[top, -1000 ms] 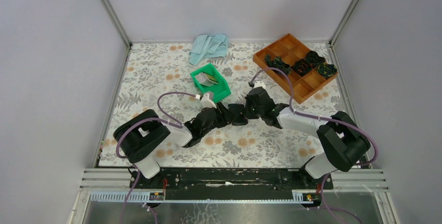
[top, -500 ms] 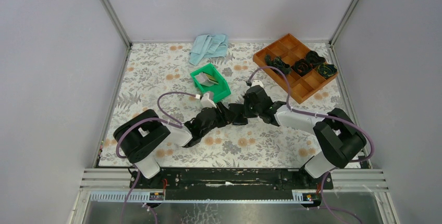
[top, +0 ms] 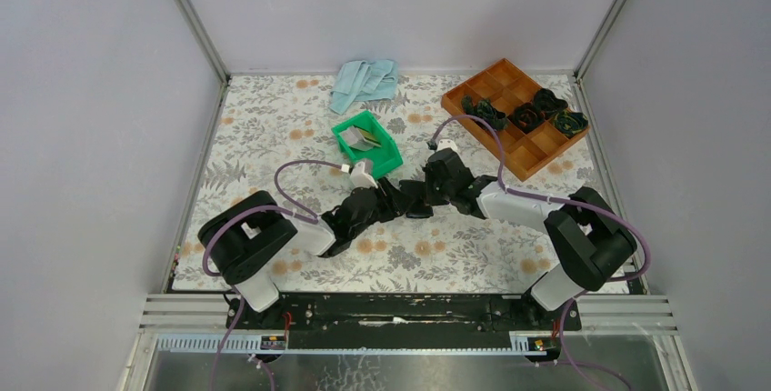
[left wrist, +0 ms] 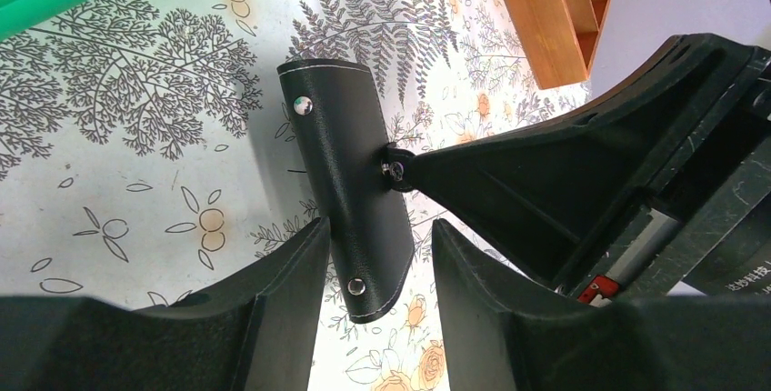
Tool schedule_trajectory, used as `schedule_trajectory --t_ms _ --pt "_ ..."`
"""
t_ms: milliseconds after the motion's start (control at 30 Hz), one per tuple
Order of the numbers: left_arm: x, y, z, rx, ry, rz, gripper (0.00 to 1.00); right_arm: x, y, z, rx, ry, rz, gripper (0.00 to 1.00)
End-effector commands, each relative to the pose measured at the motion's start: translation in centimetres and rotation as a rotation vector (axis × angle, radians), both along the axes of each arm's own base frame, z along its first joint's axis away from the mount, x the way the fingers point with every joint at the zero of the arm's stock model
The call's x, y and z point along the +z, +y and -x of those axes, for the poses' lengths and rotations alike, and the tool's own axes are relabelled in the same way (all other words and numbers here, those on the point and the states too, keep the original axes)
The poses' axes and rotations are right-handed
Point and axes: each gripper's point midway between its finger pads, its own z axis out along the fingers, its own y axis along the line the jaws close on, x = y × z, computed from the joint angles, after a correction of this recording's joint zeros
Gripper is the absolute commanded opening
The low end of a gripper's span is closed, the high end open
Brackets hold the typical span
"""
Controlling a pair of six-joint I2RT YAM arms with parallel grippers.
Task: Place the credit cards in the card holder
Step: Close the card holder at the center of the board.
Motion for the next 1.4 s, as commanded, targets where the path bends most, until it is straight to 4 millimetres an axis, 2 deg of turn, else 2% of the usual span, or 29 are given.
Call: schedule_trajectory --t_ms 0,200,667,1133,1367 --pt "1.5 -0.8 -0.8 -0.003 -0.054 0.042 0.53 0.4 0.0 -0.6 -0.002 -0.022 0.042 0.04" --pt "1.2 -1.0 -0.8 -0.008 -0.049 0.042 0.53 0.0 -0.4 -0.5 -0.005 -0.015 0.058 0.04" --pt "0.0 -0.8 -0.6 -0.007 -0.030 0.032 0.53 -0.6 0.2 -0.5 0.025 0.004 0.064 0.04" --pt "-3.8 1.5 -0.4 0.062 0.065 -0.105 0.57 -1.5 0.3 -0.4 0.026 0.026 0.073 0.03" --pt "-4.6 1.9 -1.0 0.102 0.101 -0.107 0.62 -1.4 0.6 -0.4 0.032 0.028 0.062 0.03"
